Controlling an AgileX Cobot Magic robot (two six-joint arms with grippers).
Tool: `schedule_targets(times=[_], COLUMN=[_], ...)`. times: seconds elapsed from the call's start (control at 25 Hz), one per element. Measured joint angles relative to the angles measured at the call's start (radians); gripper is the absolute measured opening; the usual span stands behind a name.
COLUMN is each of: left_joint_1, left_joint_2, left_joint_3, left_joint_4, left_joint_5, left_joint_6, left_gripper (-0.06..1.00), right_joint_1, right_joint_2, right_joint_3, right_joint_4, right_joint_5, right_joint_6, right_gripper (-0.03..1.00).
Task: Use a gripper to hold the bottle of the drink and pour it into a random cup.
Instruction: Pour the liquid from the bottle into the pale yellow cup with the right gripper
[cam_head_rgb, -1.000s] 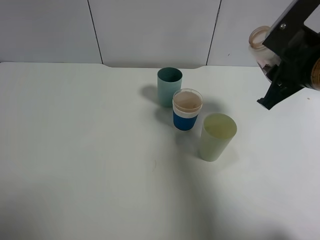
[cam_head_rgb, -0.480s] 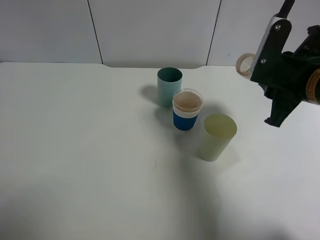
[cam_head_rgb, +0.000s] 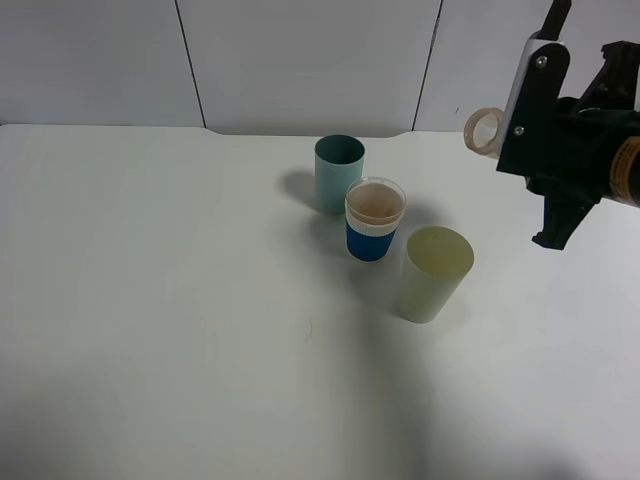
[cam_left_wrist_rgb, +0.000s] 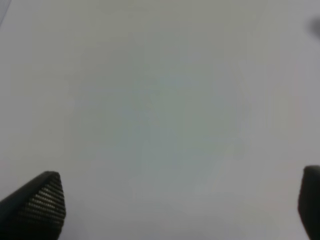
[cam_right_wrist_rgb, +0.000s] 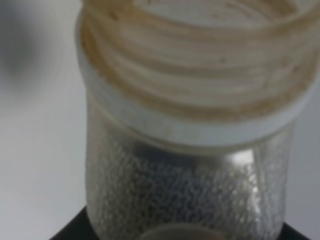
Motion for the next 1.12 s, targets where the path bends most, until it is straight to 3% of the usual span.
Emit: schedule_targets(times=[0.52, 1.12], left_joint_1=[0.000, 0.000], left_joint_2=[0.000, 0.000], left_joint_3=[0.000, 0.000], left_joint_4=[0.000, 0.000], left_joint_5=[0.000, 0.000], left_joint_6=[0.000, 0.000], left_gripper=[0.93, 0.93], right_joint_1=[0.109, 0.111], right_joint_2=[0.080, 0.085], right_joint_3=[0.000, 0.000], right_joint_4=[-0.007, -0.007], right_joint_5=[0.076, 0.100], right_joint_6=[-0.160, -0.250], right_gripper=[0.35, 0.35])
